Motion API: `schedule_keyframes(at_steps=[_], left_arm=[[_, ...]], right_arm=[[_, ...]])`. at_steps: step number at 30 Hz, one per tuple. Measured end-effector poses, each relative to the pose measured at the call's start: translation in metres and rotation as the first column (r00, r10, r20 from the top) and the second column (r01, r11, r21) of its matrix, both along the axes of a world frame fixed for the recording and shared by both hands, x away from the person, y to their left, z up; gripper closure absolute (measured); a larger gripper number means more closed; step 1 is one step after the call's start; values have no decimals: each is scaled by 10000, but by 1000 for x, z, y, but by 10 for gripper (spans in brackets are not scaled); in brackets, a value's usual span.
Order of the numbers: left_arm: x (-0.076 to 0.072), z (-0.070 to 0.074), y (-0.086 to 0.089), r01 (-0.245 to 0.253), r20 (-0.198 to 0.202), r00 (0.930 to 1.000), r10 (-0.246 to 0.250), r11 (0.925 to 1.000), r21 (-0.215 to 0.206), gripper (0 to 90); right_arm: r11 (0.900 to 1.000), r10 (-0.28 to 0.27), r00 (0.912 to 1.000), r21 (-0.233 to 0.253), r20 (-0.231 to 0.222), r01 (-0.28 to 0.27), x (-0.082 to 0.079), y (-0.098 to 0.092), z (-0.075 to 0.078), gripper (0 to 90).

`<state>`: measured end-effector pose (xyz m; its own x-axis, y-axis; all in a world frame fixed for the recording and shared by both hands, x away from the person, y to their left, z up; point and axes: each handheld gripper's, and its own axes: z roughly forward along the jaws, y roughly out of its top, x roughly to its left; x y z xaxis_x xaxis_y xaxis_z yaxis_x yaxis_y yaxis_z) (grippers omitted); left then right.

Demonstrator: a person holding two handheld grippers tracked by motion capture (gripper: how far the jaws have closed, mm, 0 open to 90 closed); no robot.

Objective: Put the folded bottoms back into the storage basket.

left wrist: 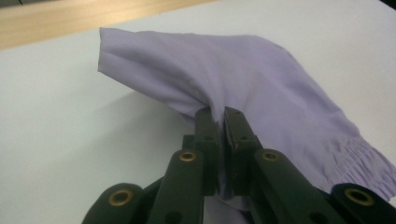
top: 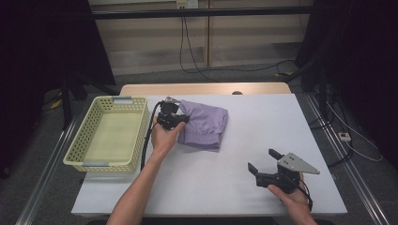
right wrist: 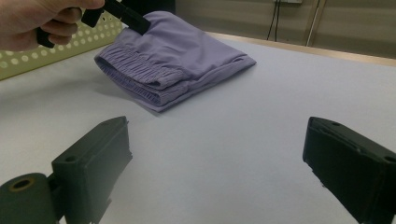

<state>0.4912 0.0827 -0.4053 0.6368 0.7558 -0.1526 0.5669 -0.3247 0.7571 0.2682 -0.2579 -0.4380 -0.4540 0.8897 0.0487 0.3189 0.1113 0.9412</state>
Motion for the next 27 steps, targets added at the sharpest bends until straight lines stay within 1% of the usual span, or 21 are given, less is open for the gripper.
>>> schedule_keyframes(at_steps=[2, 3, 5, 7, 8, 9, 10, 11, 13, 15, 19, 21, 22, 26, 27], left_arm=[[-1, 6, -1, 63, 249, 9997, -62, 10000, -33, 857], [-1, 6, -1, 63, 249, 9997, -62, 10000, -33, 857], [-2, 12, -1, 53, 385, 9992, -49, 9999, -102, 857], [-3, 18, 0, 143, 563, 9983, -133, 9997, -180, 858], [-5, 21, 0, 230, 626, 9978, -223, 9997, -109, 858], [-6, 24, 1, 285, 753, 9968, -274, 9995, -129, 858], [-6, 26, 1, 335, 836, 9960, -320, 9993, -170, 857], [-7, 28, 2, 443, 897, 9951, -414, 9985, -306, 857], [-10, 33, 2, 758, 1126, 9911, -715, 9966, -337, 857], [-13, 37, 1, 855, 1411, 9865, -831, 9963, -105, 858], [-18, 47, 5, 853, 1659, 9831, -767, 9953, -453, 858], [-21, 51, 8, 857, 1910, 9784, -786, 9959, -292, 858], [-23, 53, 9, 872, 1993, 9767, -799, 9958, -279, 858], [-30, 61, 15, 933, 2294, 9701, -799, 9945, -481, 858], [-32, 64, 15, 947, 2398, 9673, -822, 9947, -411, 858]], right_arm=[[10000, -38, 10000, -6, -3, 38, 0, 0, 0, 73], [10000, -22, 10000, -23, 10, 22, 0, 0, 0, 72], [10000, -7, 10000, -1, 30, 7, 0, 0, 0, 72], [10000, -22, 10000, -18, 50, 22, 0, 0, 0, 72], [10000, -4, 10000, 4, 30, 4, 0, 0, 0, 72], [10000, -4, 10000, 4, 30, 4, 0, 0, 0, 72], [10000, -31, 10000, -2, 25, 31, 0, 0, 0, 72], [10000, -31, 10000, -2, 25, 31, 0, 0, 0, 72], [10000, -17, 10000, -4, 24, 17, 0, 0, 0, 71], [10000, -49, 10000, -22, 35, 49, 0, 0, 0, 71], [10000, -62, 10000, -23, 24, 62, 0, 0, 0, 71], [10000, -78, 10000, -34, 38, 78, 0, 0, 0, 71], [10000, -65, 9999, -40, 77, 66, -1, 0, 0, 72], [9999, -106, 9999, -38, 61, 106, 0, 0, 0, 71], [9999, -89, 9999, -55, 64, 90, 0, 0, 0, 72]])
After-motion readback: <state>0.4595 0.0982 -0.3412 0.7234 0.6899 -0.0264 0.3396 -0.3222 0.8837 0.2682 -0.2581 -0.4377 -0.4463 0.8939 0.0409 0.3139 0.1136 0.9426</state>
